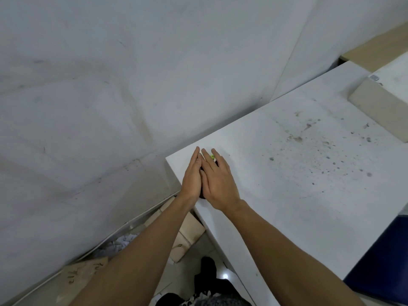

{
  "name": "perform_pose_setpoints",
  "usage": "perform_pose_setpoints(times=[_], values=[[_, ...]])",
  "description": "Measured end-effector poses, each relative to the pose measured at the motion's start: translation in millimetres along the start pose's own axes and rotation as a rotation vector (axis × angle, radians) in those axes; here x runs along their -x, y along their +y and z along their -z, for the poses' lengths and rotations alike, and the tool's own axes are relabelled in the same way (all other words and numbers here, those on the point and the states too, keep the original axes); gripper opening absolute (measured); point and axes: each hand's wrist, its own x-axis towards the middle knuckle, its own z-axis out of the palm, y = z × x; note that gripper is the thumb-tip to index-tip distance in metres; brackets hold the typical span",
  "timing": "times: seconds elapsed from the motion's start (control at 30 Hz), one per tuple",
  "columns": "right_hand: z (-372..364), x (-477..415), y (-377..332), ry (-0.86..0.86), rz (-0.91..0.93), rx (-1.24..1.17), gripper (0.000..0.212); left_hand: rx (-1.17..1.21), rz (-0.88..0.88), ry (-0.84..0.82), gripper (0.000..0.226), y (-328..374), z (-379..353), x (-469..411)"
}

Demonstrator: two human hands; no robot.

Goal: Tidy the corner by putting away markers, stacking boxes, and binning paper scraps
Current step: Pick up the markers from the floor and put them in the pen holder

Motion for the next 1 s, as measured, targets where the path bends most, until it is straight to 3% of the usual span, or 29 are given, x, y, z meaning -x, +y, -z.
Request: perform_pose_setpoints(times=[0.27,0.43,0.67,1.0], values=[[21,5,-4,0.000,-0.048,-0.311,0.055,-0.104,0.015,0.049,0.047,-8,6,-2],[24,10,-7,0.100,-0.107,-0.299,0.049,-0.137,0.008,0.055,0.045,2,0,1],[36,15,-22,0.368,-0.049,-0.268,0.023,-0.088,-0.097,0.302,0.025,10,8,29],[25,57,-96,0.364,0.070,-0.321,0.018,-0.077,-0.242,0.358,0.017,4,71,105]])
